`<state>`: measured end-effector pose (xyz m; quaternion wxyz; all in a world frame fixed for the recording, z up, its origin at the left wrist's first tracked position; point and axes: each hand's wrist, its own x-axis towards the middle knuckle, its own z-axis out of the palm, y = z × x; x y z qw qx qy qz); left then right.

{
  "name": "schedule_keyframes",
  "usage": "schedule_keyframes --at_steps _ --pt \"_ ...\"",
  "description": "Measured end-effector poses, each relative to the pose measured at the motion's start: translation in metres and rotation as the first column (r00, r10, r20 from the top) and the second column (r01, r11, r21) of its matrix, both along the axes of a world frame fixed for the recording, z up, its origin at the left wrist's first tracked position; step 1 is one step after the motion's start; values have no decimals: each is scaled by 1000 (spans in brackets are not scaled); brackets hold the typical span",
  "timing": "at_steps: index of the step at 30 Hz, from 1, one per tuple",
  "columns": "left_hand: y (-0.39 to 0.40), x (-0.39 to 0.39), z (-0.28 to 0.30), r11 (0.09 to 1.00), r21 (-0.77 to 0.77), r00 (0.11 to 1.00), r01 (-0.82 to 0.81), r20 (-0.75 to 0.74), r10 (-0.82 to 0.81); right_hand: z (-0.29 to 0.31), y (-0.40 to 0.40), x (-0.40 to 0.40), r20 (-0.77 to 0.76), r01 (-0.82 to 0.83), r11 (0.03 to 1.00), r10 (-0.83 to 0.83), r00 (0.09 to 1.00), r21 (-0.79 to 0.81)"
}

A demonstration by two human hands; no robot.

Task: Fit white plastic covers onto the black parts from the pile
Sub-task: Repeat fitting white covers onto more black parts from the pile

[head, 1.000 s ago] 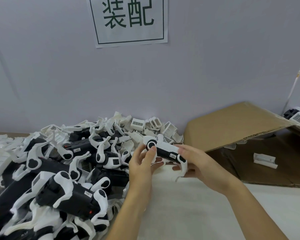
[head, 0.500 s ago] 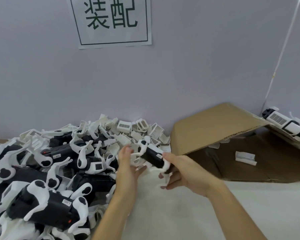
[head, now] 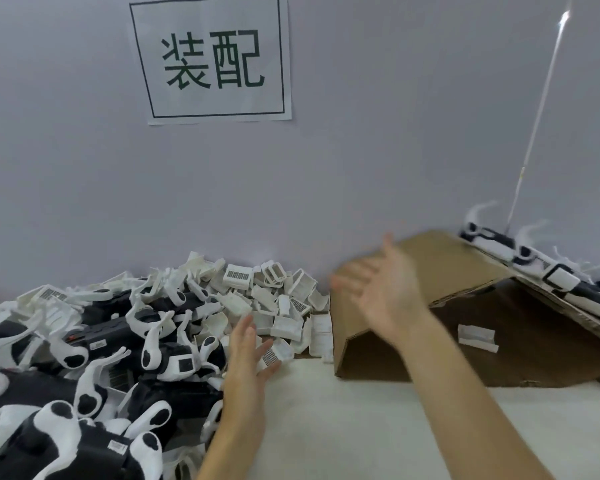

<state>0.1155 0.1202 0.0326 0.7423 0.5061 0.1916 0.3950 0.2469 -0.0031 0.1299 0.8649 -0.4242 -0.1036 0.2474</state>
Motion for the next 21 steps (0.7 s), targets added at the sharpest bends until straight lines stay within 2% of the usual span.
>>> schedule_keyframes --at_steps 3,5,7,11,16,18,21 --pt "-3 -1 -1 1000 25 1000 -8 -13 8 -58 24 -31 94 -1 967 26 995 -256" --pt "-4 -2 -1 999 42 999 -13 -42 15 -97 32 -45 236 49 904 59 970 -425" --pt "-4 -4 -1 997 72 997 -39 -66 43 -123 37 -54 364 106 850 105 926 -516" --pt "-5 -6 -1 986 119 989 -113 -85 124 -141 40 -61 523 243 788 115 845 -566" --pt "-4 -9 1 984 37 984 -172 42 171 -142 50 -64 693 389 756 117 711 -527" --pt "-4 -9 0 987 29 985 -157 83 155 -140 56 -69 717 363 766 178 674 -531" --pt "-9 -10 -1 981 153 990 -117 97 103 -135 57 -80 717 252 767 354 601 -590"
